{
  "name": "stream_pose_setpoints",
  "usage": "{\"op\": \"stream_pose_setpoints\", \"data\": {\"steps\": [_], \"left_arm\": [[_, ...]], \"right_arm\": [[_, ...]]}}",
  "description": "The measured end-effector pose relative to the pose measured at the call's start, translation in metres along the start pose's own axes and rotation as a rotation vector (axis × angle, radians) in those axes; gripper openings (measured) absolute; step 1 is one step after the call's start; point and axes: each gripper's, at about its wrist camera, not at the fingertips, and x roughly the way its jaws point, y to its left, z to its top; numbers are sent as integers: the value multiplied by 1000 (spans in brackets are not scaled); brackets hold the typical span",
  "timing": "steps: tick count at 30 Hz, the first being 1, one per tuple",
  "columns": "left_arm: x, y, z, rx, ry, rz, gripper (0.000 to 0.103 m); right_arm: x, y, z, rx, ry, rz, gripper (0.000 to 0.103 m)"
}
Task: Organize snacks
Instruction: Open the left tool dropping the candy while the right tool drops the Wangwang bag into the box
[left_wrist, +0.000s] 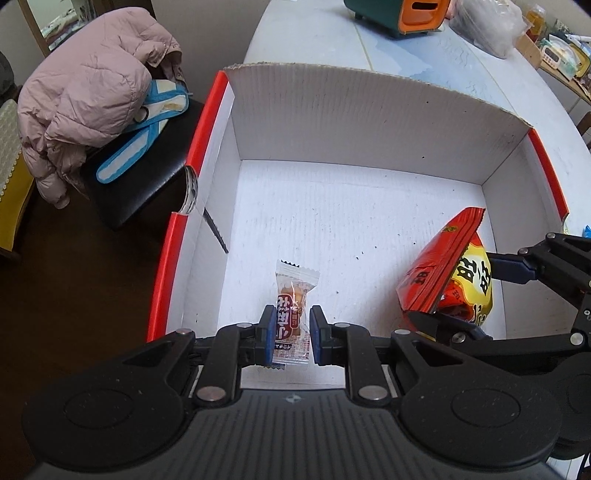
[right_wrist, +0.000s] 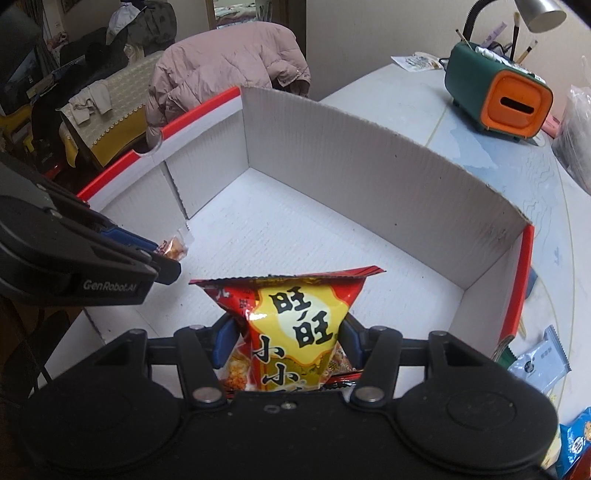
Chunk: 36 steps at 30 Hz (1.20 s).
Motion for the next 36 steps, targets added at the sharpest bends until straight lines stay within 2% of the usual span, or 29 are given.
{"op": "stream_pose_setpoints", "data": {"steps": [7,9,12,22,28,29,31,34,36], "left_arm": [[4,6,-1,-31,16,-15,20],[2,7,-2,-31,6,-25,22],[-2,6,-4,-29,-9,-24,23],[-34,11,-13,-56,-99,-71,24],[-64,8,-23,-56,-191,-90,24],[-69,6,-24,-55,-204,-97,26],[-79,2,-28,-52,-235,-99,33],[-93,-4,-34,-53,-277,-114,62],[-102,-9,-38,-54,-303,-125,65]], "right_arm": [[1,-1,0,14,-4,-9,64],[0,-1,0,18,-17,-13,72],[-5,-3,0,25,-42,-24,80],[-35,-9,0,73,-116,-2,83],[-67,-17,-7,104,-178,10,86],[-72,-18,-9,111,-189,8,90],[-84,-20,-12,121,-218,9,92],[-102,-23,-17,125,-255,6,92],[-114,-24,-21,127,-282,5,94]]}}
